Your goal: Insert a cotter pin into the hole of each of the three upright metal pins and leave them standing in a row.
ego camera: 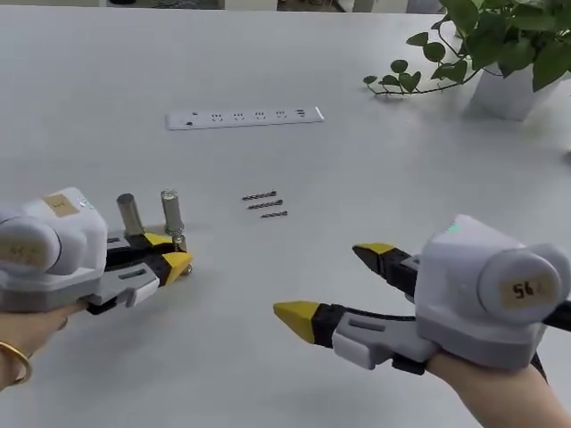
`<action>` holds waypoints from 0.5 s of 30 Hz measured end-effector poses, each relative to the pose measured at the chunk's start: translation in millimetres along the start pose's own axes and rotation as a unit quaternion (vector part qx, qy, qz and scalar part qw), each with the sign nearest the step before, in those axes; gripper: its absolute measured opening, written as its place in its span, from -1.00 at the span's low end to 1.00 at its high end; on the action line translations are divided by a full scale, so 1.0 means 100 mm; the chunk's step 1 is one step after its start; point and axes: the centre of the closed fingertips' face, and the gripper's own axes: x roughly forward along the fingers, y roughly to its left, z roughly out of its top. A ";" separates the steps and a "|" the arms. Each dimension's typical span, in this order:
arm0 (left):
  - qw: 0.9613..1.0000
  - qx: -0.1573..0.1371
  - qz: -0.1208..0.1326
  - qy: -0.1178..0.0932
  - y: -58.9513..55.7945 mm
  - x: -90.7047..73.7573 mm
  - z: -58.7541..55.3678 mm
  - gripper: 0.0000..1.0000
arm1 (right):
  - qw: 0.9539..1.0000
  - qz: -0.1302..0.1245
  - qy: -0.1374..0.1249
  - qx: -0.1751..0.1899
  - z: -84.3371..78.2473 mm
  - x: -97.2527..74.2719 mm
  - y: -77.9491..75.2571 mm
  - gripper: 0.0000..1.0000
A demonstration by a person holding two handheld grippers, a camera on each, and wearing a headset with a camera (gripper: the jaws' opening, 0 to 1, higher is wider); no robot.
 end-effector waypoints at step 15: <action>0.998 0.021 -0.057 -0.004 -0.33 0.01 0.00 -0.89 | 1.000 -0.004 0.008 0.012 -0.08 -0.01 -0.03 0.36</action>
